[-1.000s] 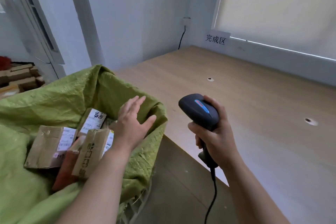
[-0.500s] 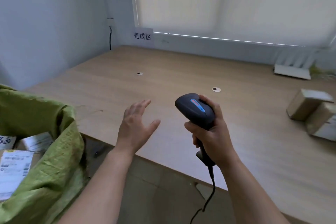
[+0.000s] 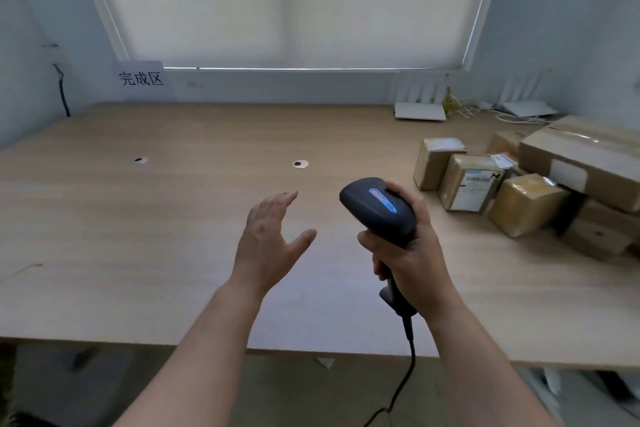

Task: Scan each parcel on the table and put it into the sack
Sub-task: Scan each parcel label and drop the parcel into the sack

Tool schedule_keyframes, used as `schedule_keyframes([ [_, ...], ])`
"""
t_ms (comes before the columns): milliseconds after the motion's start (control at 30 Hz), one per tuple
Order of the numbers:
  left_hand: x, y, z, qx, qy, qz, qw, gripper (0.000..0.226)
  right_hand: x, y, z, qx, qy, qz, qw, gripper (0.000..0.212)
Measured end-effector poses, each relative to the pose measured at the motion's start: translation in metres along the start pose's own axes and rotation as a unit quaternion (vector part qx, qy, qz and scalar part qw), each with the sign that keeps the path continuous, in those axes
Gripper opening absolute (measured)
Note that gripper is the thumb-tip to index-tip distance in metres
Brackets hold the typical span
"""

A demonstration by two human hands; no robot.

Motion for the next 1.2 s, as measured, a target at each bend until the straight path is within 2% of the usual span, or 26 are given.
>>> schedule_keyframes([
  [333, -0.046, 0.061, 0.092, 0.076, -0.027, 0.063, 0.995, 0.065, -0.024, 0.030, -0.080, -0.085, -0.056, -0.007, 0.995, 0.066],
  [833, -0.112, 0.213, 0.222, 0.206, 0.000, 0.139, 0.969, 0.075, -0.082, 0.142, -0.172, -0.207, -0.126, 0.020, 0.970, 0.069],
  [1200, -0.133, 0.304, 0.326, 0.272, 0.021, 0.159, 0.949, 0.084, -0.138, 0.199, -0.215, -0.243, -0.129, 0.052, 0.960, 0.067],
])
Point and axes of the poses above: each hand's wrist, its own y-axis towards the middle knuckle, its own z-axis out of the palm, x = y × z, the point moved 2 cm from there along y, towards the middle knuckle, and after that the axes turned 10 degrees about -z, right-handed, at the moved point
